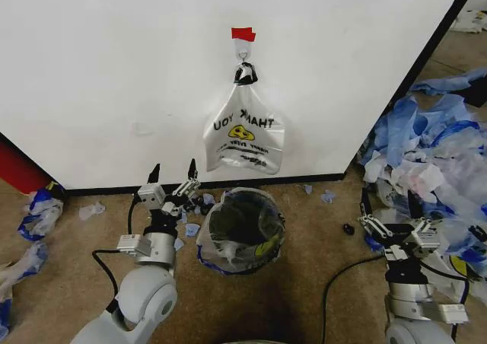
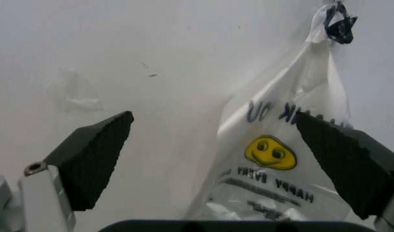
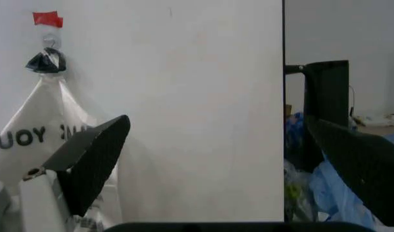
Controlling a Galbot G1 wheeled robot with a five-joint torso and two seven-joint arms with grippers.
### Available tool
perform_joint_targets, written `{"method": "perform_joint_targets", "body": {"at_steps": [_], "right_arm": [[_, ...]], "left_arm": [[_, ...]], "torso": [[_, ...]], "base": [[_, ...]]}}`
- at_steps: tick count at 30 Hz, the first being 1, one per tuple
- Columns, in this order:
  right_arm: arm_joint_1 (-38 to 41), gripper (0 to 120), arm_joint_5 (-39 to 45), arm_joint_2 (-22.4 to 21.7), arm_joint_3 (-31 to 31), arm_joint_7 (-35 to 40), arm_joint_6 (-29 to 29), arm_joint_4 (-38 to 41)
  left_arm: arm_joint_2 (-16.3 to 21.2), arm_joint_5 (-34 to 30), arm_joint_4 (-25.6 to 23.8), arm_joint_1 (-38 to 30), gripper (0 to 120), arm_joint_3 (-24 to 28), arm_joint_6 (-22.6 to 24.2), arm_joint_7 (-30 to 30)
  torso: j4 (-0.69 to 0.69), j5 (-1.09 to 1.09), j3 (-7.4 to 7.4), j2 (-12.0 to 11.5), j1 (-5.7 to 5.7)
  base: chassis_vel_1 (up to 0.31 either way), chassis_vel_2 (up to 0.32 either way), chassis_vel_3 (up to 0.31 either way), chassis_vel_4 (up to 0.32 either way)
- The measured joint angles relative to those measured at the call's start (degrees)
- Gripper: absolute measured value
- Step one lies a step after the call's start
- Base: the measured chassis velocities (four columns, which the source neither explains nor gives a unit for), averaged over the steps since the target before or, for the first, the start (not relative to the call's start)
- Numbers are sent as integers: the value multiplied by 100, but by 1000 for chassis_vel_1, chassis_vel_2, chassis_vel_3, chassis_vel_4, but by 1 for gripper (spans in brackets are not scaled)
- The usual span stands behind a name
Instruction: Pick up the garbage bag from the wall and place it over the trash bin.
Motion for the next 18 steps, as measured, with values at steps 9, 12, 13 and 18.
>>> {"method": "perform_joint_targets", "body": {"at_steps": [9,12,13,18], "right_arm": [[0,100,0,0,0,0,0,0],[0,100,0,0,0,0,0,0],[0,100,0,0,0,0,0,0],[0,100,0,0,0,0,0,0]], "left_arm": [[0,0,0,0,100,0,0,0],[0,0,0,0,100,0,0,0],[0,0,0,0,100,0,0,0],[0,0,0,0,100,0,0,0]], "torso": [[0,0,0,0,0],[0,0,0,0,0],[0,0,0,0,0],[0,0,0,0,0]], "base": [[0,0,0,0],[0,0,0,0],[0,0,0,0],[0,0,0,0]]}}
